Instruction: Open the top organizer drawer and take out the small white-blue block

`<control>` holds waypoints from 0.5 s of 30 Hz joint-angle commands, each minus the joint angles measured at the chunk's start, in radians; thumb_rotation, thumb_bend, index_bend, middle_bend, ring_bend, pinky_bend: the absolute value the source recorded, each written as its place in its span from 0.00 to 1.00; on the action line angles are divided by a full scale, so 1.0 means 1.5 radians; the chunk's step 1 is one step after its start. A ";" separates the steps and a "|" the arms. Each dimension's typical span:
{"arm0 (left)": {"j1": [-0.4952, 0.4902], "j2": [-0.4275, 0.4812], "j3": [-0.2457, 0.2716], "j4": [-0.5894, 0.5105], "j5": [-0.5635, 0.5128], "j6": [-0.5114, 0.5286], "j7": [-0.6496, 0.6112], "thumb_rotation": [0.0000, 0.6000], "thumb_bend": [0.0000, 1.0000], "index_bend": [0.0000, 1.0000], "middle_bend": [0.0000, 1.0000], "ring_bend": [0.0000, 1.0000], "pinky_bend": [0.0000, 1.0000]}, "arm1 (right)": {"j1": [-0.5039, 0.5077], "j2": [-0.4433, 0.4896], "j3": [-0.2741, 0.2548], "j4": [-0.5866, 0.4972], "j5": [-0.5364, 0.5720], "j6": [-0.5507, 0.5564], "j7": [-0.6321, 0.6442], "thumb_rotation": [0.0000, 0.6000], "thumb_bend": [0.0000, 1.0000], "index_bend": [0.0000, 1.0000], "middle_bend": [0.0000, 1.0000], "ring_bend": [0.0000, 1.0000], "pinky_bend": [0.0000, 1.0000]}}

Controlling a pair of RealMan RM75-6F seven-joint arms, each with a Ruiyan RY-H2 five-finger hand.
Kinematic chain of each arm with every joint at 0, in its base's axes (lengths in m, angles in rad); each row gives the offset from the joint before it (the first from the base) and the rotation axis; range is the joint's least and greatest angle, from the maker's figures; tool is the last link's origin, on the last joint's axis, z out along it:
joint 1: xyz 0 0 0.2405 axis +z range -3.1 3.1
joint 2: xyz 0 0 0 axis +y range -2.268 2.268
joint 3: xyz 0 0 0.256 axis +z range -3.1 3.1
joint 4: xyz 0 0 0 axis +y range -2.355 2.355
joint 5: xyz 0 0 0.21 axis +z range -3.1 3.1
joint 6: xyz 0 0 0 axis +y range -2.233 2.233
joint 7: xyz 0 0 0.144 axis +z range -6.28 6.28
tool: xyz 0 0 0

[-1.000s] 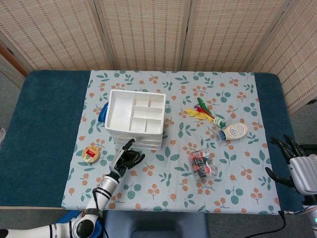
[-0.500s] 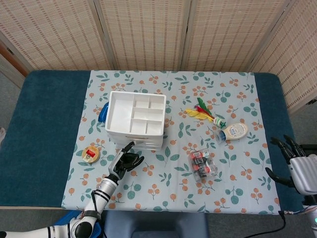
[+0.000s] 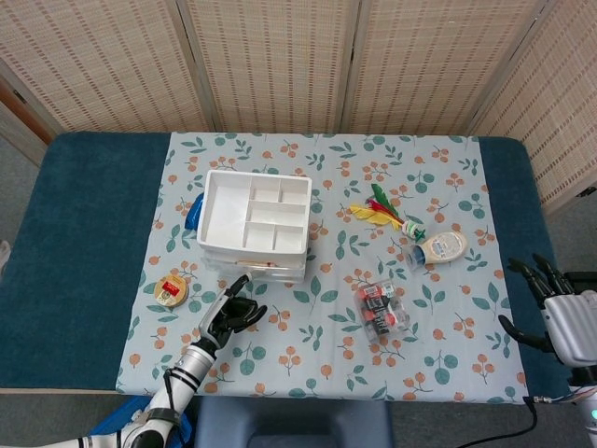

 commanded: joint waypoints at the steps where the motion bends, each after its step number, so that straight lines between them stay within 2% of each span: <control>1: 0.007 0.007 0.014 -0.007 0.014 0.010 0.014 1.00 0.29 0.15 0.93 1.00 1.00 | 0.000 0.000 0.000 0.000 -0.001 0.001 0.001 1.00 0.29 0.07 0.21 0.08 0.13; 5: 0.021 0.020 0.041 -0.016 0.049 0.049 0.068 1.00 0.29 0.14 0.93 1.00 1.00 | 0.000 -0.001 0.001 0.002 -0.002 0.002 0.003 1.00 0.29 0.07 0.21 0.08 0.13; 10: 0.042 0.023 0.069 -0.020 0.088 0.149 0.241 1.00 0.29 0.20 0.92 1.00 1.00 | 0.002 -0.005 0.001 0.006 -0.003 0.001 0.008 1.00 0.29 0.07 0.21 0.08 0.13; 15: 0.042 0.049 0.076 -0.025 0.145 0.218 0.404 1.00 0.29 0.22 0.92 1.00 1.00 | 0.003 -0.007 0.002 0.009 -0.010 0.005 0.011 1.00 0.29 0.07 0.21 0.08 0.13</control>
